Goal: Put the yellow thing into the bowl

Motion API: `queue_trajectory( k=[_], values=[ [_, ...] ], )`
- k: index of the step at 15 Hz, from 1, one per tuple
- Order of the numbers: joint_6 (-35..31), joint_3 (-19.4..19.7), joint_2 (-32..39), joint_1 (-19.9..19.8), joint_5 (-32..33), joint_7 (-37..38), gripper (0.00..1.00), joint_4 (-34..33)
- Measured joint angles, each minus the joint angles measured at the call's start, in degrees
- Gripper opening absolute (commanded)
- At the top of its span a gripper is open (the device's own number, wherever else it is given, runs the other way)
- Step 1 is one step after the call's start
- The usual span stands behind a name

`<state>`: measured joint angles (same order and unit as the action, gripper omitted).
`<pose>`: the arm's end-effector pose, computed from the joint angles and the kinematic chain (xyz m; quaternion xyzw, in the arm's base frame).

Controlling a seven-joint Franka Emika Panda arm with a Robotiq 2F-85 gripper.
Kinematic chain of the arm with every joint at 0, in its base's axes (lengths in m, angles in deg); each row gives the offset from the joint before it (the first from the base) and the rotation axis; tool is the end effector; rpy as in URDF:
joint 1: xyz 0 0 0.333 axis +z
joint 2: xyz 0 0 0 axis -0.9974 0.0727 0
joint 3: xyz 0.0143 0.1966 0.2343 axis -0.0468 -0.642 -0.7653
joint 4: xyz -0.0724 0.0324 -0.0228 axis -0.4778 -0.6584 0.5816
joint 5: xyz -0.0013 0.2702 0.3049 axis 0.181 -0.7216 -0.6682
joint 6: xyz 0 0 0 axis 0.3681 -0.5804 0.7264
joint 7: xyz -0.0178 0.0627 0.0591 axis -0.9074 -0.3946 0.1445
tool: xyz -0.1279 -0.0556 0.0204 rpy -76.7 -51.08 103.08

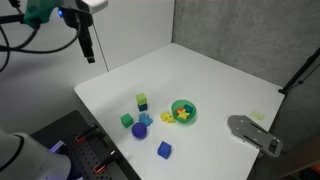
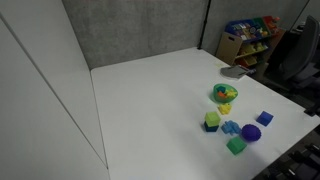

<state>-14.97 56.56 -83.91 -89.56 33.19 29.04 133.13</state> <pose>0.3410 0.0599 0.4507 -0.9760 0.1919 0.0256 0.0993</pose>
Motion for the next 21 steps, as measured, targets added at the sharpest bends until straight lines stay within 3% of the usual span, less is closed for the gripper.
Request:
queue_trajectory(
  k=[10,13,17,21],
  values=[
    [-27.61,-2.96,24.03,-1.27,13.11,8.51,1.00,-1.67],
    [-31.08,-2.18,30.11,-2.85,17.43,13.88,1.00,-3.36],
    [-31.78,1.45,36.94,-3.04,17.39,17.64,1.00,-6.68],
    [-31.80,2.68,37.91,-1.88,17.42,17.63,1.00,-6.95]
  ],
)
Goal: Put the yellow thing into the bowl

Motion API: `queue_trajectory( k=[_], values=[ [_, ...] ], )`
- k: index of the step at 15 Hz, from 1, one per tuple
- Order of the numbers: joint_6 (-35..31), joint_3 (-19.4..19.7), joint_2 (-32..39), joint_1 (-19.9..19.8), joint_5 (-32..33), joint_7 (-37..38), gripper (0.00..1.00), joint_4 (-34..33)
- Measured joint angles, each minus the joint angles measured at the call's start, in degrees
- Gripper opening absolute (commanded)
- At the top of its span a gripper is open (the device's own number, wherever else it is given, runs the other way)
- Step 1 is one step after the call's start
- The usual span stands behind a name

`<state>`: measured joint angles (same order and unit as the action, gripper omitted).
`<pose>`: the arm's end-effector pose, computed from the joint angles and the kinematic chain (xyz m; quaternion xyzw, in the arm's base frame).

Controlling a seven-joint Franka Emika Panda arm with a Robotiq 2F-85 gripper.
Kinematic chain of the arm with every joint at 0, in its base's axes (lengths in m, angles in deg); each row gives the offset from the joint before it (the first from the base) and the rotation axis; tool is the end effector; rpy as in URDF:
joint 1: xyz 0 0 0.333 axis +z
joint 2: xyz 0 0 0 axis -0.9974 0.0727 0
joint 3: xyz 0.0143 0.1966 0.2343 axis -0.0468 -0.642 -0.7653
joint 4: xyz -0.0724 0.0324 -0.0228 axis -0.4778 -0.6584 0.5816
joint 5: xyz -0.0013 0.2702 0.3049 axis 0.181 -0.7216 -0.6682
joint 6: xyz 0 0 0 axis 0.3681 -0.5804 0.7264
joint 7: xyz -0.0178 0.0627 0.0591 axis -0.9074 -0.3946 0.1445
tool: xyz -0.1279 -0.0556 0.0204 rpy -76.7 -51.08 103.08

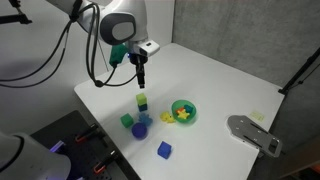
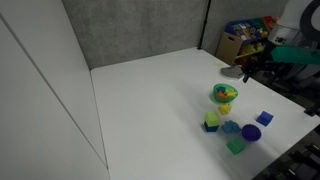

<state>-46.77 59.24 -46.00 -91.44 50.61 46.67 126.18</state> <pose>0.4787 -0.0023 0.2804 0.9450 -0.3269 0.0022 0.0015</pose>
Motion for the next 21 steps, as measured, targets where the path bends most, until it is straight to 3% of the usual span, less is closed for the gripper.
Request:
queue_trajectory(
  k=[5,12,21],
  values=[
    [-4.75,2.41,3.78,0.13,4.01,3.37,1.00,-0.17],
    [-16.06,6.92,15.07,0.53,3.87,3.45,1.00,-3.48],
    [-18.91,9.04,32.86,1.97,-5.01,1.85,1.00,-14.92]
  ],
)
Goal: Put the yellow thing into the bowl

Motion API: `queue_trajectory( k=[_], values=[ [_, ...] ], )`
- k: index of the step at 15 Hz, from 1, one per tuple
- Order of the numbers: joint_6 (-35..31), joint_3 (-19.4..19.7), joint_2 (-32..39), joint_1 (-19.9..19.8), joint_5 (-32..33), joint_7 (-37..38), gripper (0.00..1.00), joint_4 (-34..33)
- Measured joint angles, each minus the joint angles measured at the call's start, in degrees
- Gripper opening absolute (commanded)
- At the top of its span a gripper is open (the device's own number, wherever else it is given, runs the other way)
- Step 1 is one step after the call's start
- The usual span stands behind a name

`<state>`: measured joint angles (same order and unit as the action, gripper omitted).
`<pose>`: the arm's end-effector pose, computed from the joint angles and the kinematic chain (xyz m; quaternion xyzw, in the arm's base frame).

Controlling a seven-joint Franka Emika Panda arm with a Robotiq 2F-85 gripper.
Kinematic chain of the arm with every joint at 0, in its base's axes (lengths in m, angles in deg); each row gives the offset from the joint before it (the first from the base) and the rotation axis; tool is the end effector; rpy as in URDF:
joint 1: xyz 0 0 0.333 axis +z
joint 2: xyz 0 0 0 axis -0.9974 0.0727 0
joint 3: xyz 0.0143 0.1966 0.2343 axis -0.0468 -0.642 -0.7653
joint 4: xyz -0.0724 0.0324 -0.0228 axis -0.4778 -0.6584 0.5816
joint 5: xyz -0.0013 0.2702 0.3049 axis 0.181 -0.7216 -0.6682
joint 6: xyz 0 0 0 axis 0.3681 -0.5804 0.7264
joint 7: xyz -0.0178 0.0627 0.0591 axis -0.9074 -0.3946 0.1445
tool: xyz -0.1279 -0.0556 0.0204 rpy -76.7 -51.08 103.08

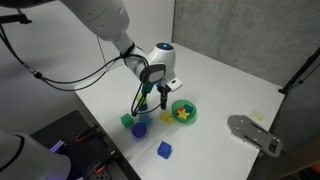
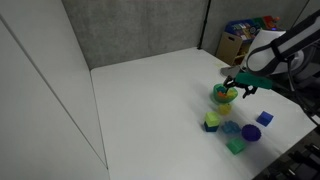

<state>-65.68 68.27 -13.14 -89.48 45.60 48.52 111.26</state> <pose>0.5521 -0.0750 0.1115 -0.9017 0.4322 -0.0090 0.0096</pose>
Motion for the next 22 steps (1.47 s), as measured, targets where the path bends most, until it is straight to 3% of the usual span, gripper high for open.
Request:
queue_trajectory(
  k=[3,11,22],
  values=[
    [0.25,0.21,4.88,0.19,-2.16,-1.02,1.00,-3.26],
    [0.89,2.21,5.55,2.25,-2.20,-0.41,1.00,-3.72],
    [0.58,4.38,16.72,6.39,-2.57,1.43,1.00,-13.14]
  ],
)
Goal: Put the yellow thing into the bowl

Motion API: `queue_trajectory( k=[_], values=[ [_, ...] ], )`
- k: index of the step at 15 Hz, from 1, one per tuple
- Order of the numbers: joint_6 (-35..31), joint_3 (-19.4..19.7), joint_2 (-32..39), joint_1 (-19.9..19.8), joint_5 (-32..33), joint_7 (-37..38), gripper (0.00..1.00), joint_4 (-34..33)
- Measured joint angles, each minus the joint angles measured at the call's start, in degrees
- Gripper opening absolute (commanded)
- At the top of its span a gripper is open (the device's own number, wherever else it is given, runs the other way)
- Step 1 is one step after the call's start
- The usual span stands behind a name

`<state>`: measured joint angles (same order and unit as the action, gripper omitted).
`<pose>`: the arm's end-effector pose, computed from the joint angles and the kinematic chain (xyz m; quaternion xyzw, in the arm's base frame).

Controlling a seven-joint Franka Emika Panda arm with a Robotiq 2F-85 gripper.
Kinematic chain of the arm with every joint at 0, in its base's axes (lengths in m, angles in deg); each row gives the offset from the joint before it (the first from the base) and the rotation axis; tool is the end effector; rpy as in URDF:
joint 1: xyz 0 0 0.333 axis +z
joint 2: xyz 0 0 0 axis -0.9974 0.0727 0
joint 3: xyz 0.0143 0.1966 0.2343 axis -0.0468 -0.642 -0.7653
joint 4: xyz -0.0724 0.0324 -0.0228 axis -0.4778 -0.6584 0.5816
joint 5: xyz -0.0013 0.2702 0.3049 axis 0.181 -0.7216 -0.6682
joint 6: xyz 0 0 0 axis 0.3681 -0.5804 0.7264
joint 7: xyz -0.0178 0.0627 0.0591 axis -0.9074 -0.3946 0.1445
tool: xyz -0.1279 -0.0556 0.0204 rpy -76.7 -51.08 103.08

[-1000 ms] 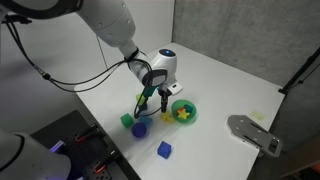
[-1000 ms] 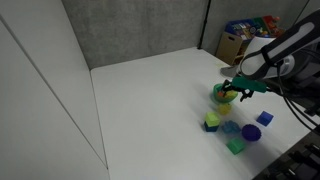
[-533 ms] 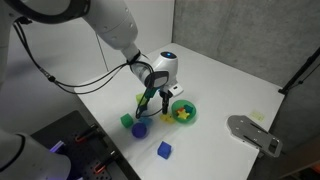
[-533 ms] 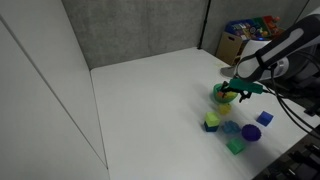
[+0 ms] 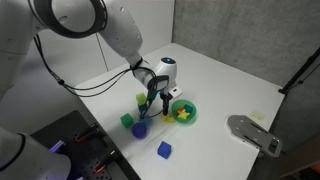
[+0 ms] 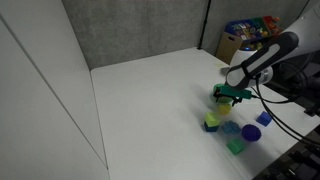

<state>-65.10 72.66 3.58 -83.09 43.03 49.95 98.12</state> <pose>0.5839 -0.0640 0.0229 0.9008 -0.4332 -0.0132 0.0244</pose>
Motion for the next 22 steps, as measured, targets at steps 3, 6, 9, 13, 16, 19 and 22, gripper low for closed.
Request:
queue_trajectory(
  k=[3,6,9,13,16,19,22],
  values=[
    [0.00,0.87,3.24,0.84,0.00,0.43,1.00,-2.20],
    [0.00,1.60,6.24,1.47,0.00,0.66,1.00,-4.21],
    [-0.15,1.64,8.47,1.50,0.00,0.66,0.66,-5.93],
    [-0.18,1.71,8.88,1.55,0.00,0.66,0.34,-6.59],
    [1.08,1.65,7.95,1.57,0.00,0.25,0.25,-6.55],
    [4.70,1.39,5.77,1.57,0.00,-0.73,0.22,-6.35],
    [8.31,1.00,2.87,1.57,0.00,-1.25,0.19,-5.96]
  ],
)
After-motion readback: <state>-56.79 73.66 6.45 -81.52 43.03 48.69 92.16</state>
